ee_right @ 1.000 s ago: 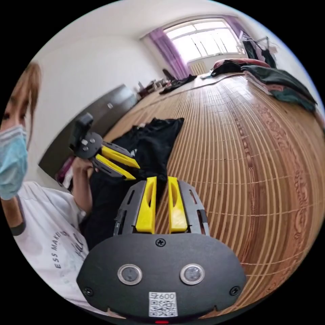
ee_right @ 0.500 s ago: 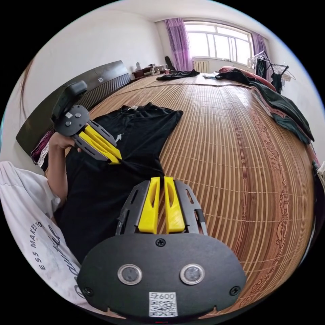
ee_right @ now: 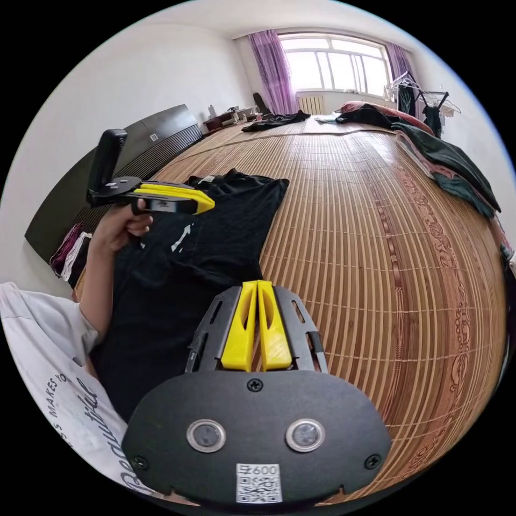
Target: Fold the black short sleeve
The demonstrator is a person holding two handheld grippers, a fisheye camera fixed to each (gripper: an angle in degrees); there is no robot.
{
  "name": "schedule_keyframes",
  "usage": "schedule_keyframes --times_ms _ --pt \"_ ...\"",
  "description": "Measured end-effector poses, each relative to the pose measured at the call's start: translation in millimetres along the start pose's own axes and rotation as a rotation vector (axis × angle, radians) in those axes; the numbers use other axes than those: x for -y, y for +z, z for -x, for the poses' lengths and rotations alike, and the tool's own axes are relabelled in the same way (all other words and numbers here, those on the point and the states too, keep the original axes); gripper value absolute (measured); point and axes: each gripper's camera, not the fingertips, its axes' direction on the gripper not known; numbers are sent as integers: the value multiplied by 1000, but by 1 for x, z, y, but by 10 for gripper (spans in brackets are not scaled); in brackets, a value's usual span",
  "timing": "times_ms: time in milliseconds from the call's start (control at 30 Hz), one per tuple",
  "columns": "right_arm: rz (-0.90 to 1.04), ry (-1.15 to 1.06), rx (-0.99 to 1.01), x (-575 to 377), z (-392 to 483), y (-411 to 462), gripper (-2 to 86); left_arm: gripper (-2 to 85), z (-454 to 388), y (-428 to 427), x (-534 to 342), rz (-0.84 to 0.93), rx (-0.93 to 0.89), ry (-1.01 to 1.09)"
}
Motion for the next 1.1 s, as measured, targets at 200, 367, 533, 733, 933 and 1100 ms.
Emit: schedule_keyframes --times_ms 200,367,533,733,933,1100 --pt "-9 -30 -42 -5 13 3 -8 93 17 37 58 -23 207 136" --pt "-23 55 67 -8 -13 3 -9 101 56 89 111 152 44 420" --pt "-25 94 117 -12 -24 6 -9 76 107 99 136 171 -111 379" --pt "-20 42 30 -17 2 9 -9 47 140 115 151 202 -221 323" --pt "-20 36 18 -23 10 13 -9 18 156 129 152 254 -245 314" --pt "-19 50 41 -29 8 15 -9 14 163 139 147 283 -196 329"
